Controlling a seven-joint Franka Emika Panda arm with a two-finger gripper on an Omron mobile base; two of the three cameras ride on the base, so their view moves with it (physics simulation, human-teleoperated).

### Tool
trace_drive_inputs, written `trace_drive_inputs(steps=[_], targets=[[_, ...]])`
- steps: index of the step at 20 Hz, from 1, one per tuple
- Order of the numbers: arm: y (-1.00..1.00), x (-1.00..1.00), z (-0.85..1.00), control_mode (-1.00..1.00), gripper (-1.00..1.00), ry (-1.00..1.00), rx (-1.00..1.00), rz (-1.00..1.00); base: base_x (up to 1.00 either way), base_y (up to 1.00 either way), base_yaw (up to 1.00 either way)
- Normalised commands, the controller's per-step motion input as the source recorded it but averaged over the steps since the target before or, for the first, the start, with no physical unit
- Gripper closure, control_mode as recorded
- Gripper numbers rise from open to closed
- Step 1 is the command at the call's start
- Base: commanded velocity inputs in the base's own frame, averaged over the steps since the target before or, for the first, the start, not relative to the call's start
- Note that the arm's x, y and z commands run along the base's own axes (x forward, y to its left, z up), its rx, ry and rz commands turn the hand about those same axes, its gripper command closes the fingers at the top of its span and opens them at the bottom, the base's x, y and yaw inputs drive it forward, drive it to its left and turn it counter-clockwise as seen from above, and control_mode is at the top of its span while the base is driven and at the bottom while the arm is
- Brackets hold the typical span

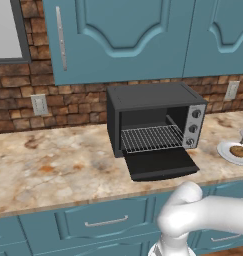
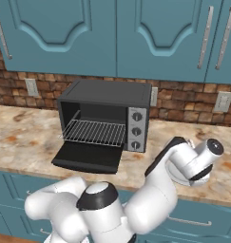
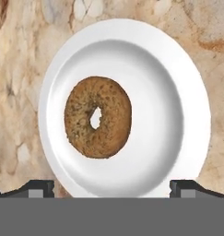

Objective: Pick up the bagel from the plate, place it on the toaster oven rack, close the door, and set the timer.

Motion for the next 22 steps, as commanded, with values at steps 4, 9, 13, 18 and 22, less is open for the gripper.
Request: trace_drive_inputs(steps=[4,9,13,18,22], targets=[[-0.21,0.1,-0.13,-1.0,-1.0,-0.01,0.0,-0.03,0.0,0.0,0.0],[-0.17,0.14,-0.08,-1.0,-1.0,0.0,0.0,-0.02,0.0,0.0,0.0],[-0.12,0.23,0.0,-1.0,-1.0,0.0,0.0,0.0,0.0,0.0,0.0],[-0.06,0.22,-0.05,-1.0,-1.0,0.0,0.0,0.0,0.0,0.0,0.0],[0.0,0.14,-0.1,-1.0,-1.0,0.0,0.0,0.0,0.0,0.0,0.0]])
